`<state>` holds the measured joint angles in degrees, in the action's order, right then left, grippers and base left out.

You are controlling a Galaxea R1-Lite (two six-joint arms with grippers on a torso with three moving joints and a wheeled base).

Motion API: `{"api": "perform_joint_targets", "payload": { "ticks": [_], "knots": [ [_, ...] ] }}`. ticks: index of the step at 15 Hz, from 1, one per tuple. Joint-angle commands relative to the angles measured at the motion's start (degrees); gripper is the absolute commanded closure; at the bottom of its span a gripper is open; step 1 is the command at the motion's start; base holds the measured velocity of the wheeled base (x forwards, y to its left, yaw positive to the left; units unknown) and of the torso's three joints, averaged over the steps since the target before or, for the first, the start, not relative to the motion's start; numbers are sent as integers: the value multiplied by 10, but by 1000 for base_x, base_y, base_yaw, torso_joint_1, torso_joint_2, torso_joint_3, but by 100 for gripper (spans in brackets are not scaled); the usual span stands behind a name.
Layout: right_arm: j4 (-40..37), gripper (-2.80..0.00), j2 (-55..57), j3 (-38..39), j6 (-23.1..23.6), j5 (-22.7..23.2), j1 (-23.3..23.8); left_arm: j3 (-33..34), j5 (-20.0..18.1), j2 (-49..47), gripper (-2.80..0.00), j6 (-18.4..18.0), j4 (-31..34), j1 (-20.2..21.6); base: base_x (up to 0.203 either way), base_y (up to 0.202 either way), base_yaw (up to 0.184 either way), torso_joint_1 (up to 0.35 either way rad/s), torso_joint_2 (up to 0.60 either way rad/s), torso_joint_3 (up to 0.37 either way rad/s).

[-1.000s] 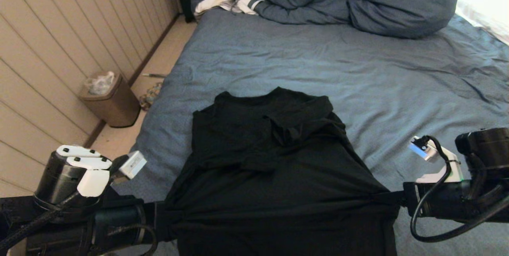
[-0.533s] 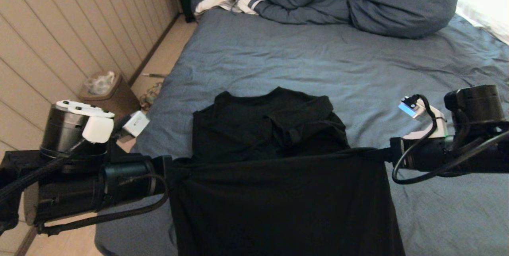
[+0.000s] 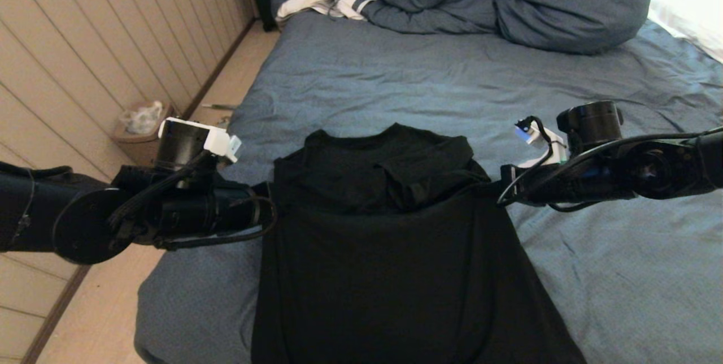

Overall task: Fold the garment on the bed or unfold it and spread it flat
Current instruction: Fold the black T-shirt

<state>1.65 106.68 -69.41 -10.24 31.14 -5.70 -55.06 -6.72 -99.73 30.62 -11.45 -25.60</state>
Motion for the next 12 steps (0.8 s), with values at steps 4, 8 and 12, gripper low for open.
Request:
{"api": "perform_joint_targets", "payload": {
  "ticks": [4, 8, 12],
  "knots": [
    [-25, 0, 77, -101, -12, 0, -13, -81, -4, -76, 0, -16, 5, 36, 0, 0, 0, 0, 0, 0],
    [-32, -280, 98, -120, -12, -19, -14, -107, 3, -96, -280, -28, 18, 38, 0, 0, 0, 0, 0, 0],
    [-32, -280, 82, -111, -12, -19, -14, -102, 9, -61, -280, -30, 33, 38, 0, 0, 0, 0, 0, 0]
  ]
}}
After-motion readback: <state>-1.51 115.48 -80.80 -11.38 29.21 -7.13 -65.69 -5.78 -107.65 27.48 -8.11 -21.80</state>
